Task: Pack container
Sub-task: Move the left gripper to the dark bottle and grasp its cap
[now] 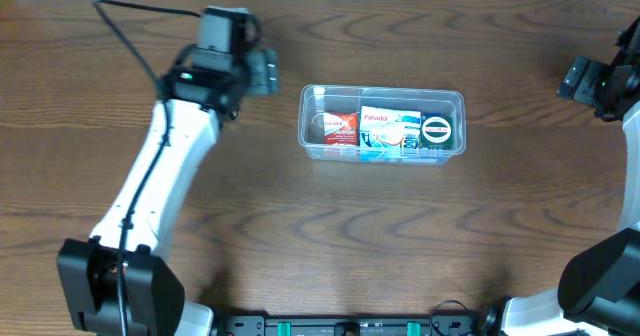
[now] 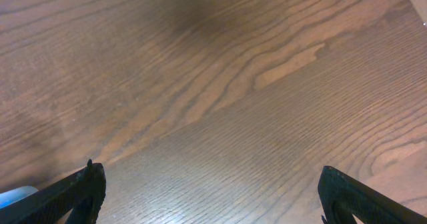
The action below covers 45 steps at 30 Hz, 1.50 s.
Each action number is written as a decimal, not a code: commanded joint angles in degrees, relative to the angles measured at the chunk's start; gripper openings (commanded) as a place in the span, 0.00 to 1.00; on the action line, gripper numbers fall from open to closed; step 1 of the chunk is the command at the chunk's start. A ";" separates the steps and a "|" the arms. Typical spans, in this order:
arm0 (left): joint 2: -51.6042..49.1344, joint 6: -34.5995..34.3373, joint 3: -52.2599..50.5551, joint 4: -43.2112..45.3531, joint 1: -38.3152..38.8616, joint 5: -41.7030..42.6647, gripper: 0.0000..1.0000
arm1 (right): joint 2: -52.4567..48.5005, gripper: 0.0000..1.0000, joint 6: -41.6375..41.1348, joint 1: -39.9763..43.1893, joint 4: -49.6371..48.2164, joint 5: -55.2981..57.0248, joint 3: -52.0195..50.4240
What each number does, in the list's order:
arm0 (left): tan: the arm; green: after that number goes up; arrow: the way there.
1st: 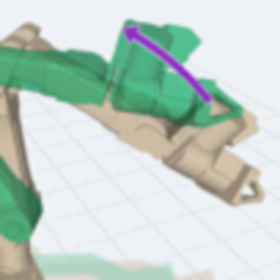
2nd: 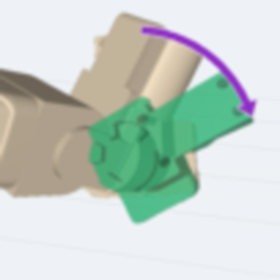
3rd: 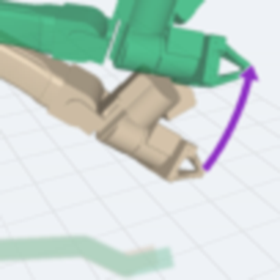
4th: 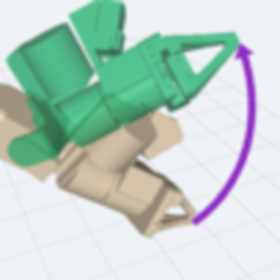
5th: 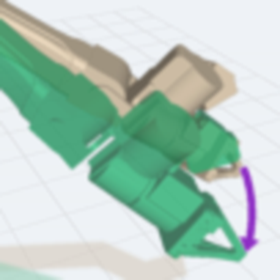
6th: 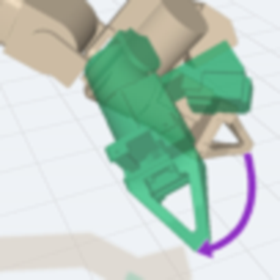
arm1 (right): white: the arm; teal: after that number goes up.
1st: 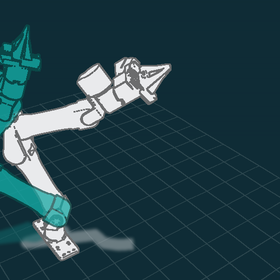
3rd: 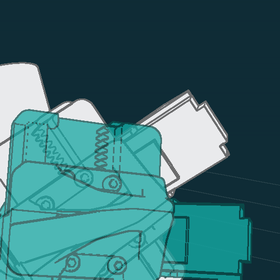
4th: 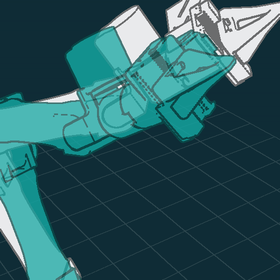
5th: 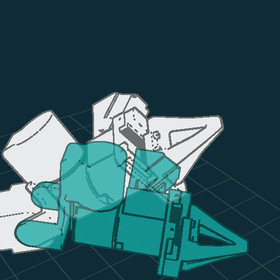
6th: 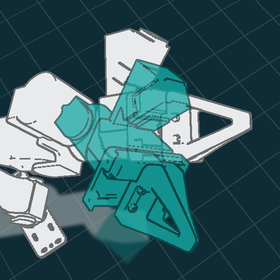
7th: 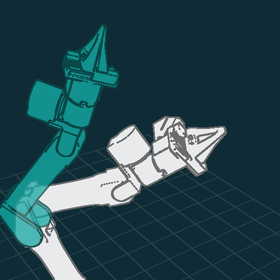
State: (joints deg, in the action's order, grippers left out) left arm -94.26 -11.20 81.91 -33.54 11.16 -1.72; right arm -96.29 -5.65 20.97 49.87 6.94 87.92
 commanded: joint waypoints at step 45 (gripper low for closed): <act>-19.61 11.85 0.28 5.16 -7.67 -0.42 0.63 | -0.13 0.99 -0.52 0.39 -0.07 0.15 -0.07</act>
State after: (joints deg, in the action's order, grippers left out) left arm -113.14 0.08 81.91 -28.40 3.53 -1.87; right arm -96.29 -5.65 20.97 49.87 6.96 87.92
